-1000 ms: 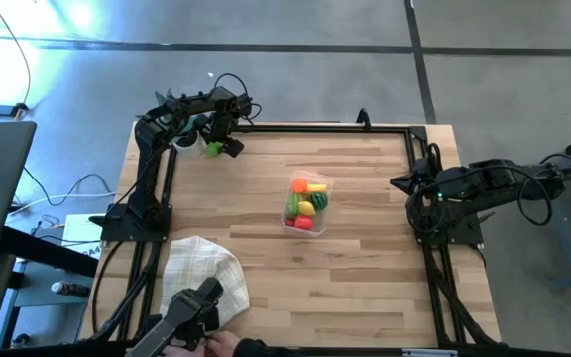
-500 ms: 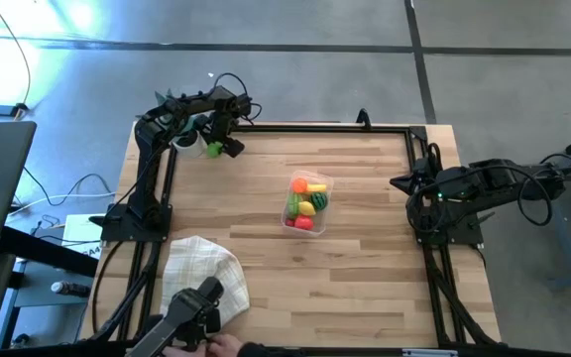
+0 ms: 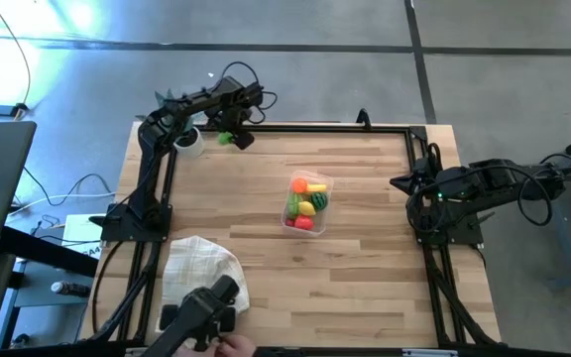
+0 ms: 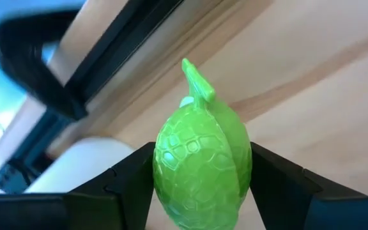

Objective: Pick and placing Produce into tupperware
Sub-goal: Put the melon into the transparent bin

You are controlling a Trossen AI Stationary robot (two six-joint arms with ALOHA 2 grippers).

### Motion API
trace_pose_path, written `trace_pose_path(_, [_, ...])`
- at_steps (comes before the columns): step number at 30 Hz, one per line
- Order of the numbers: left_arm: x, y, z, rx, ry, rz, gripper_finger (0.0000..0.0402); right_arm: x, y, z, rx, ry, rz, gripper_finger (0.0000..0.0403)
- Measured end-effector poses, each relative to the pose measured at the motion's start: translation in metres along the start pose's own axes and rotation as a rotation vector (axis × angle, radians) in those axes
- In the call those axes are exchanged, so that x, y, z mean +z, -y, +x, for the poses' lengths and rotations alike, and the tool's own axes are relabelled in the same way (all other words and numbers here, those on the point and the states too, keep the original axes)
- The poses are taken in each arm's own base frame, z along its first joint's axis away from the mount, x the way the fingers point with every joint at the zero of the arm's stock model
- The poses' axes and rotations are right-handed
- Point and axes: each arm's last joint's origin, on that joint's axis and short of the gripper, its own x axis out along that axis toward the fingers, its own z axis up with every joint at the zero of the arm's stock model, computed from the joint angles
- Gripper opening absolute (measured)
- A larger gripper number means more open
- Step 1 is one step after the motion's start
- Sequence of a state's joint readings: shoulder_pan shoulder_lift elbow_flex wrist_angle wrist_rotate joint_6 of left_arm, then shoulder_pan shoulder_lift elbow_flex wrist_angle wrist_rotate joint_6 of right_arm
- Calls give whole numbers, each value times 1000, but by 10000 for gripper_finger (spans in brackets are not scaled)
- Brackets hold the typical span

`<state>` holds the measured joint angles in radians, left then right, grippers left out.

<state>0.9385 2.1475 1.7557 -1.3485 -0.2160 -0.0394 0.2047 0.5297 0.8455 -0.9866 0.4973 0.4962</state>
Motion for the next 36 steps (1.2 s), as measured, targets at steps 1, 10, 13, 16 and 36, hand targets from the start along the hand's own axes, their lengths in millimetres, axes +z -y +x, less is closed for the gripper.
trace_pose_path(1, [1, 4, -5, -5, 16, 20, 214, 0, 0, 0, 0, 0, -1, 11])
trace_pose_path(10, [5, 50, -50, -8, 169, 272, 215, 0, 0, 0, 0, 0, -4, 11])
trace_pose_path(13, [3, 66, -65, -36, 219, 366, 220, 0, 0, 0, 0, 0, -4, 11])
trace_pose_path(16, [0, 84, -79, -50, 270, 474, 219, 0, 0, 0, 0, 0, -4, 11])
trace_pose_path(36, [-82, 246, -160, -64, 646, 1224, 214, 0, 0, 0, 9, -5, -3, 11])
